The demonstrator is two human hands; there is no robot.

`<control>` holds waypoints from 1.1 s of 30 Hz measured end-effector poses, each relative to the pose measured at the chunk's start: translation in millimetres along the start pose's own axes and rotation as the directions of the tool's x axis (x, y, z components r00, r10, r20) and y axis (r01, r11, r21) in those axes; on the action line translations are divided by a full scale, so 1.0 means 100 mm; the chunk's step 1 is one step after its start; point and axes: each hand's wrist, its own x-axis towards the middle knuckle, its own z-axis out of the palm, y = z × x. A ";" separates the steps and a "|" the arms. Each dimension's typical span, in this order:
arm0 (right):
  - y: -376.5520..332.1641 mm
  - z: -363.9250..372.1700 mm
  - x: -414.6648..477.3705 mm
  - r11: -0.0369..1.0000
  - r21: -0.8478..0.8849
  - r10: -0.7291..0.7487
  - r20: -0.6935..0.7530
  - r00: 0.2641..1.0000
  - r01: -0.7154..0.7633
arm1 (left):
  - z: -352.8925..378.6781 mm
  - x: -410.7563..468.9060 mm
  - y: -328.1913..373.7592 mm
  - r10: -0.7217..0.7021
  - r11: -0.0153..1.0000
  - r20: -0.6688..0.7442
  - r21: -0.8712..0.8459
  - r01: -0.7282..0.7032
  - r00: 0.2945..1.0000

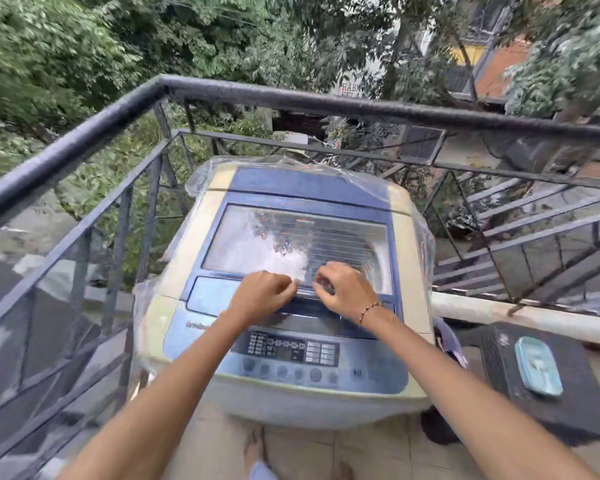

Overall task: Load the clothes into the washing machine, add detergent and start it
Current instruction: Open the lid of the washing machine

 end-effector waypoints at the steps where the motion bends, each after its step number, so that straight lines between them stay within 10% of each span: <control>1: -0.03 0.03 -0.02 1.000 0.002 -0.016 -0.016 1.000 0.016 | 0.02 -0.04 0.00 0.001 1.000 0.017 0.000 -0.001 1.000; 23: -0.06 0.14 -0.67 0.993 -0.117 -0.013 0.120 0.993 0.028 | -0.03 -0.56 -0.40 0.047 0.999 0.321 -0.013 -0.045 0.946; 33: -0.12 -0.23 -0.48 0.995 -0.066 -0.073 0.011 0.997 0.073 | -0.44 -0.40 -0.33 0.130 0.991 0.136 -0.018 -0.129 0.982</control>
